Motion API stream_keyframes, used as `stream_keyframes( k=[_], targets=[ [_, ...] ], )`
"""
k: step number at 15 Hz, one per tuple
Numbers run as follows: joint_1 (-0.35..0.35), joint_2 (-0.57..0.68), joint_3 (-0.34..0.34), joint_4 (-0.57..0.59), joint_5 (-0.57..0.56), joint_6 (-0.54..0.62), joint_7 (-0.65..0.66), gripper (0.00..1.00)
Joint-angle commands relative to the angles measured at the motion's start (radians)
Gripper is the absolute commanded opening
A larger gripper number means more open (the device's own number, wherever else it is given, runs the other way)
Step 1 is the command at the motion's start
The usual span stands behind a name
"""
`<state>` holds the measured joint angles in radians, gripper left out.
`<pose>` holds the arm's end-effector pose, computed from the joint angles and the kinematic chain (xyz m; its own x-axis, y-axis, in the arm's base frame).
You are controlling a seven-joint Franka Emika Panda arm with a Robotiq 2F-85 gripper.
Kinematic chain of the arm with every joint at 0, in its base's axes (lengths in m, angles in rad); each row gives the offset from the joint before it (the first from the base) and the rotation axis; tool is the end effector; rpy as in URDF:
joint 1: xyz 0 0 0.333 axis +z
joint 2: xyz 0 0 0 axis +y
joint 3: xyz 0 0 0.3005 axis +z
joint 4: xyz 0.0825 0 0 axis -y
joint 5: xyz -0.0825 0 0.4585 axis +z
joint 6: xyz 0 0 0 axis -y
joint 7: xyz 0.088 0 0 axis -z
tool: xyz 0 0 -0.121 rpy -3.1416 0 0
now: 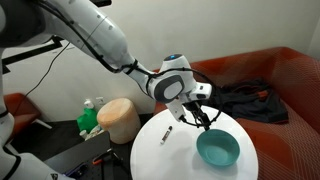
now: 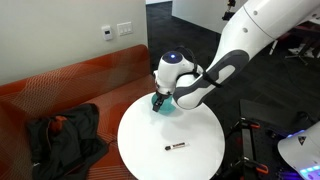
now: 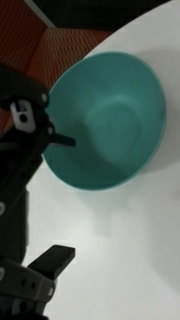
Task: Pick the marker from the bowl and put it on the table, then move the bowl to the left
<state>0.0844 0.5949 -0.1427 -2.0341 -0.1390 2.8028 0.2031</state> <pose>0.6411 -0.0365 0.0758 0.9779 -0.0903 0.1885 -0.1126 -0.9874 0.1115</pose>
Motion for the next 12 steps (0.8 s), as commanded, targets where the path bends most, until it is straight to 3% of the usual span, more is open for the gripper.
stream_keyframes(
  k=[1, 10, 11, 12],
  targets=[
    [-0.049, 0.070, 0.047, 0.100, 0.050, -0.063, -0.059, 1.00],
    [-0.084, 0.183, 0.069, 0.206, 0.070, -0.136, -0.073, 1.00],
    [-0.084, 0.191, 0.069, 0.212, 0.070, -0.140, -0.072, 0.82],
    [-0.085, 0.198, 0.070, 0.218, 0.070, -0.143, -0.072, 0.74]
  ],
)
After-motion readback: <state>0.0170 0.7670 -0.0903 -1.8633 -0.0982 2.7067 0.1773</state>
